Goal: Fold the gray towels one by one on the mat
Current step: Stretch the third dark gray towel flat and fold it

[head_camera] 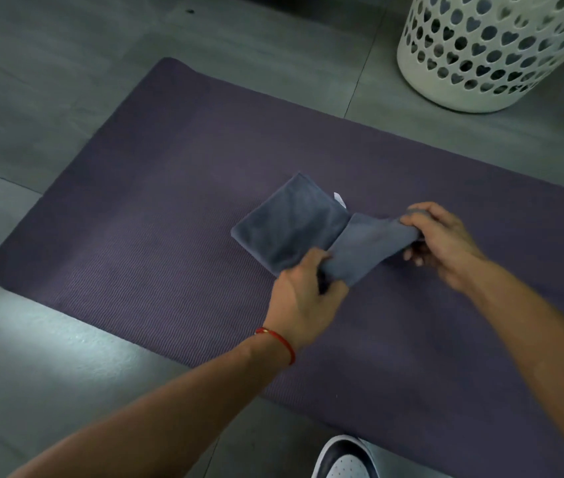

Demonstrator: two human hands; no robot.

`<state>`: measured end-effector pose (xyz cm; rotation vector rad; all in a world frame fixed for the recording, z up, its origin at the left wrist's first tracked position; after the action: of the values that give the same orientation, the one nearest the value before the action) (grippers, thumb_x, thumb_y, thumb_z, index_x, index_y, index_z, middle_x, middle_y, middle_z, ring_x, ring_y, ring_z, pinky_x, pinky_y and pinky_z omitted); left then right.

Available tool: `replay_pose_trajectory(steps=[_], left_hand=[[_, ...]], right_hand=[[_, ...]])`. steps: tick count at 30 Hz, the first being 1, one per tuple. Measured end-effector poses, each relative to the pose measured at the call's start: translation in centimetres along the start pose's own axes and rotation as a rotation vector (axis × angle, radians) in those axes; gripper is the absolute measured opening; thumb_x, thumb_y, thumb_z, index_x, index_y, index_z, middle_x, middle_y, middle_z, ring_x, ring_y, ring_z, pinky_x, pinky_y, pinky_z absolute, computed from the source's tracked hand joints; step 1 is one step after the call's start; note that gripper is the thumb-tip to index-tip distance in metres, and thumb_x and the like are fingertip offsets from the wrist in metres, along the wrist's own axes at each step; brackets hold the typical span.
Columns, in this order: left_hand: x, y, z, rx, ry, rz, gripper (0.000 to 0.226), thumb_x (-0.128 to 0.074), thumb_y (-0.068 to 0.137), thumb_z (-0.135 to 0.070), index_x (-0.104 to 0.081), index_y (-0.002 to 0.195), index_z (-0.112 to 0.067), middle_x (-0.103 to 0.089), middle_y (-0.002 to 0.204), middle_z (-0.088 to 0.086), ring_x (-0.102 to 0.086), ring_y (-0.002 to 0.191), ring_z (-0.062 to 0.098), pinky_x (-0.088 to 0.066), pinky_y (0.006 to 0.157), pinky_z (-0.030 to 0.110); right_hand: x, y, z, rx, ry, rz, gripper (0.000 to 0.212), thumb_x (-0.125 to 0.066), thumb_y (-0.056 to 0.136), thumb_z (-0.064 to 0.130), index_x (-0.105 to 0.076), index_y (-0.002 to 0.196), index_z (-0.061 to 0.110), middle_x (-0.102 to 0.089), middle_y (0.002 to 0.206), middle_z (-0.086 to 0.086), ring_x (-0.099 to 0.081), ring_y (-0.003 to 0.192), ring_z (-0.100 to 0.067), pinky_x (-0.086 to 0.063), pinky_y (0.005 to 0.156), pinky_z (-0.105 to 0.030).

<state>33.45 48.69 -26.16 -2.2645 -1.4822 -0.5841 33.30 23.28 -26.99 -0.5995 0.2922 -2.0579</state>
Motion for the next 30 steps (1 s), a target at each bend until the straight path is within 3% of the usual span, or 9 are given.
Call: replay_pose_trajectory(steps=[2, 5, 8, 11, 15, 17, 22, 26, 30], left_hand=[[2.1, 1.0, 1.7, 0.149, -0.154, -0.095, 0.013, -0.063, 0.087, -0.027, -0.061, 0.099, -0.022, -0.063, 0.074, -0.01, -0.059, 0.066, 0.003, -0.046, 0.057, 0.017], [4.4, 2.6, 5.0, 0.311, -0.348, -0.191, 0.011, -0.06, 0.093, -0.027, -0.061, 0.1, -0.02, -0.067, 0.084, -0.006, -0.063, 0.075, 0.01, -0.057, 0.069, 0.037], [6.1, 4.3, 8.4, 0.419, -0.469, -0.277, 0.03, -0.062, 0.088, -0.04, -0.062, 0.111, -0.02, -0.069, 0.101, -0.006, -0.067, 0.095, 0.014, -0.06, 0.084, 0.048], [6.9, 5.9, 11.8, 0.5, -0.463, -0.29, 0.061, -0.06, 0.075, -0.061, -0.061, 0.12, -0.019, -0.069, 0.111, -0.003, -0.068, 0.103, 0.02, -0.059, 0.088, 0.05], [6.9, 6.7, 13.5, 0.57, -0.442, -0.26, 0.053, -0.07, 0.082, -0.053, -0.066, 0.119, -0.016, -0.072, 0.111, -0.001, -0.069, 0.101, 0.017, -0.058, 0.092, 0.043], [6.5, 6.2, 13.4, 0.568, -0.337, -0.258, 0.057, -0.073, 0.077, -0.055, -0.063, 0.12, -0.019, -0.068, 0.112, 0.0, -0.068, 0.099, 0.017, -0.059, 0.088, 0.039], [5.2, 5.2, 14.2, 0.645, -0.239, -0.249, 0.069, -0.069, 0.06, -0.066, -0.069, 0.101, -0.01, -0.073, 0.095, 0.011, -0.071, 0.088, 0.032, -0.061, 0.076, 0.047], [3.9, 6.0, 13.8, 0.822, -0.602, -0.189, 0.03, -0.082, 0.08, -0.022, -0.062, 0.086, -0.002, -0.065, 0.085, 0.015, -0.063, 0.064, 0.025, -0.051, 0.048, 0.026], [3.2, 6.1, 11.7, 0.885, -0.591, 0.047, 0.042, -0.081, 0.08, -0.021, -0.066, 0.113, 0.0, -0.073, 0.108, 0.015, -0.068, 0.086, 0.025, -0.053, 0.06, 0.029]], right_hand=[[-1.7, 0.7, 2.3, 0.034, -0.015, 0.057, 0.009, -0.067, 0.094, 0.027, -0.063, 0.094, 0.018, -0.065, 0.072, -0.012, -0.062, 0.048, -0.021, -0.04, 0.039, -0.022], [-5.3, 2.7, 5.6, 0.091, -0.013, 0.13, 0.021, -0.064, 0.096, 0.033, -0.066, 0.095, 0.013, -0.074, 0.079, -0.01, -0.069, 0.062, -0.018, -0.045, 0.049, -0.025], [-9.6, 4.6, 7.7, 0.146, -0.082, 0.2, 0.006, -0.066, 0.093, 0.021, -0.069, 0.096, 0.016, -0.076, 0.089, -0.007, -0.064, 0.068, -0.014, -0.046, 0.055, -0.025], [-13.4, 6.7, 7.6, 0.168, -0.189, 0.22, 0.028, -0.071, 0.084, 0.02, -0.069, 0.112, 0.019, -0.073, 0.095, -0.002, -0.062, 0.073, -0.012, -0.049, 0.062, -0.028], [-16.1, 7.6, 5.1, 0.322, -0.955, 0.109, 0.053, -0.063, 0.09, 0.043, -0.049, 0.137, 0.022, -0.05, 0.131, -0.008, -0.05, 0.121, -0.028, -0.042, 0.101, -0.043], [-16.6, 6.8, 3.9, 0.359, -1.175, 0.067, 0.062, -0.054, 0.094, 0.056, -0.038, 0.142, 0.02, -0.045, 0.139, -0.014, -0.042, 0.129, -0.036, -0.036, 0.103, -0.056], [-15.3, 6.8, 2.4, 0.242, -1.005, 0.107, 0.08, -0.06, 0.087, 0.066, -0.036, 0.141, 0.011, -0.048, 0.141, -0.015, -0.048, 0.128, -0.037, -0.046, 0.1, -0.053], [-12.9, 5.4, 2.7, 0.024, -0.911, 0.196, 0.08, -0.072, 0.082, 0.061, -0.047, 0.138, 0.01, -0.057, 0.136, -0.01, -0.057, 0.122, -0.031, -0.045, 0.086, -0.035], [-9.6, 2.5, 1.5, -0.162, -0.763, 0.285, 0.075, -0.082, 0.078, 0.05, -0.051, 0.135, 0.013, -0.059, 0.124, -0.003, -0.058, 0.112, -0.024, -0.044, 0.09, -0.034]])
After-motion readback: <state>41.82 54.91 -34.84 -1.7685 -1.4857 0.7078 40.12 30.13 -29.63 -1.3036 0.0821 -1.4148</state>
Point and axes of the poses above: each hand's wrist, its own y-axis towards the middle knuckle, its own x-axis out of the back of the hand, z = x × y, the point moved 7 cm from there along y, towards the middle knuckle
